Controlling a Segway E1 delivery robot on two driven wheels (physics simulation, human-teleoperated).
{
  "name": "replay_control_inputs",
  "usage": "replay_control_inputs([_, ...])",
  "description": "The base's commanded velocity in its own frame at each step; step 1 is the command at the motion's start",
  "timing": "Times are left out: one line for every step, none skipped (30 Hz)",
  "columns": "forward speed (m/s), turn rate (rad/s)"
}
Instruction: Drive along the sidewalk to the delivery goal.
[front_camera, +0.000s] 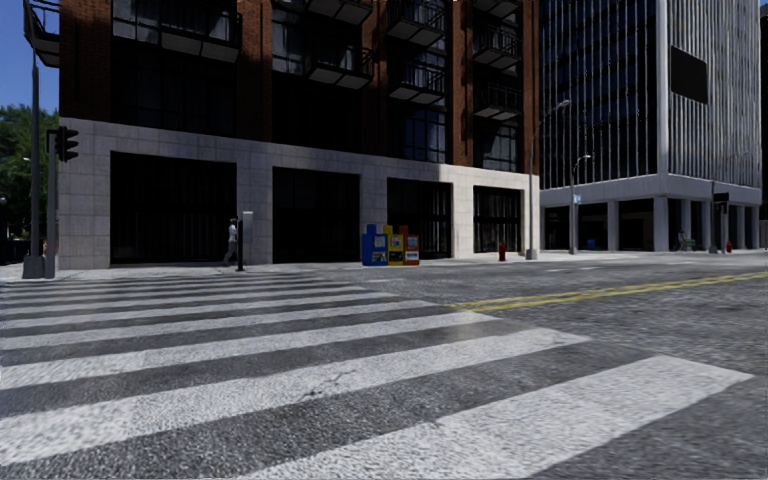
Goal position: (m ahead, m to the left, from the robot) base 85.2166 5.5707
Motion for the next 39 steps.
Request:
replay_control_inputs([2.0,0.48])
replay_control_inputs([2.0,0.48])
replay_control_inputs([2.0,0.48])
replay_control_inputs([2.0,0.48])
replay_control_inputs([2.0,0.48])
replay_control_inputs([2.0,0.48])
replay_control_inputs([2.0,0.48])
replay_control_inputs([2.0,0.48])
replay_control_inputs([2.0,0.48])
replay_control_inputs([2.0,0.48])
replay_control_inputs([2.0,0.48])
replay_control_inputs([2.0,0.48])
replay_control_inputs([2.0,0.48])
replay_control_inputs([2.0,0.48])
replay_control_inputs([2.0,0.48])
replay_control_inputs([2.0,0.46])
replay_control_inputs([2.0,0.46])
replay_control_inputs([1.99,0.45])
replay_control_inputs([1.98,0.43])
replay_control_inputs([1.97,0.41])
replay_control_inputs([1.97,0.41])
replay_control_inputs([1.97,0.37])
replay_control_inputs([1.97,0.33])
replay_control_inputs([1.97,0.29])
replay_control_inputs([1.95,0.19])
replay_control_inputs([1.95,0.19])
replay_control_inputs([1.95,0.13])
replay_control_inputs([1.95,0.03])
replay_control_inputs([1.95,0.03])
replay_control_inputs([1.94,0.0])
replay_control_inputs([1.94,0.0])
replay_control_inputs([1.94,0.0])
replay_control_inputs([1.94,0.0])
replay_control_inputs([1.94,0.0])
replay_control_inputs([1.94,0.0])
replay_control_inputs([1.94,0.05])
replay_control_inputs([1.94,0.05])
replay_control_inputs([1.94,0.21])
replay_control_inputs([1.94,0.27])
